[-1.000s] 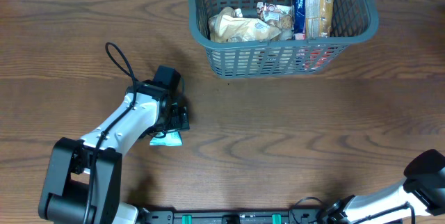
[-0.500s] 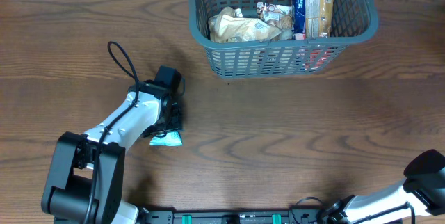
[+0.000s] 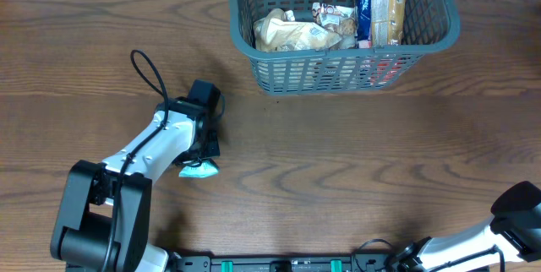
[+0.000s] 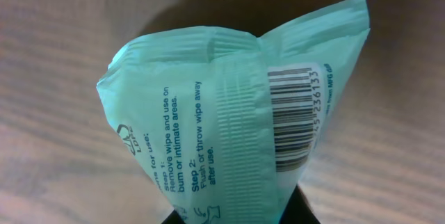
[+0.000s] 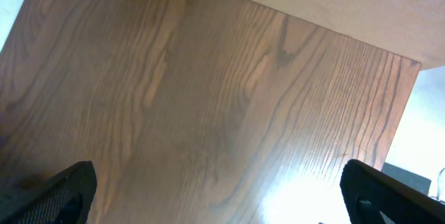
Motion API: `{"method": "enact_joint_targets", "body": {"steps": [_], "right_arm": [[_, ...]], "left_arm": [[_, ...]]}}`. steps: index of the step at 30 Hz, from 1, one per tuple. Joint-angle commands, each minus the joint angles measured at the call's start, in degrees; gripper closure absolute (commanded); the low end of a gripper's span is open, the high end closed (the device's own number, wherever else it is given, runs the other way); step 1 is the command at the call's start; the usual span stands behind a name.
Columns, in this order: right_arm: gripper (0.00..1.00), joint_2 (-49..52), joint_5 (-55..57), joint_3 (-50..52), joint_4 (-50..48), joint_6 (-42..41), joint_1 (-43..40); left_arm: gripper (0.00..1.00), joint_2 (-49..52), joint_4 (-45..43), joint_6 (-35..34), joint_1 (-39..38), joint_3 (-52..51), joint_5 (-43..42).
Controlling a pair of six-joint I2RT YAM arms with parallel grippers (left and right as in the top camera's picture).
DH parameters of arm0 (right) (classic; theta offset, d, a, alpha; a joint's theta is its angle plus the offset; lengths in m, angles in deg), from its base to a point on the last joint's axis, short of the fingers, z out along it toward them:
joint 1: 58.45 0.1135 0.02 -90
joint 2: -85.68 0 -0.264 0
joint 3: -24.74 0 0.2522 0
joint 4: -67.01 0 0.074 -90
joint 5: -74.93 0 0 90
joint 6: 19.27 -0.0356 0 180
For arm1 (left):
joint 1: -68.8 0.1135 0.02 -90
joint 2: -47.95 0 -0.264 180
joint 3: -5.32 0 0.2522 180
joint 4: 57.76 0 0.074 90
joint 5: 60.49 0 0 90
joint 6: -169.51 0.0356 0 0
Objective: Pack container
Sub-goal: 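Grasp the teal wet-wipe wrapper with the left gripper, then lift the teal wrapper and carry it over the basket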
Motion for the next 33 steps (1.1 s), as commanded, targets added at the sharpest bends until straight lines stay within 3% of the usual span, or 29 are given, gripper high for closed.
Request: {"method": "enact_joint_targets", "body": {"steps": [1,11,19,28,33], "right_arm": [[0.01,0.57,-0.20,0.15,0.07,-0.13,-0.52],[0.01,0.57,-0.20,0.15,0.07,-0.13,-0.52],[0.01,0.57,-0.20,0.15,0.07,-0.13,-0.52],[0.01,0.57,-0.20,0.15,0.07,-0.13,-0.52],[0.01,0.57,-0.20,0.15,0.07,-0.13,-0.52]], "left_arm": [[0.94,-3.41,2.40,-0.33,0.24,3.82,0.46],[0.94,-20.76,5.79,-0.57,-0.02,24.06,0.46],[0.94,-22.32,3.67,-0.50,-3.45,42.84,0.48],[0.94,-16.46,-17.55,-0.55,-12.20,45.68,0.74],[0.94,-9.92,-30.14,-0.52,-17.03,45.68,4.90]]}}
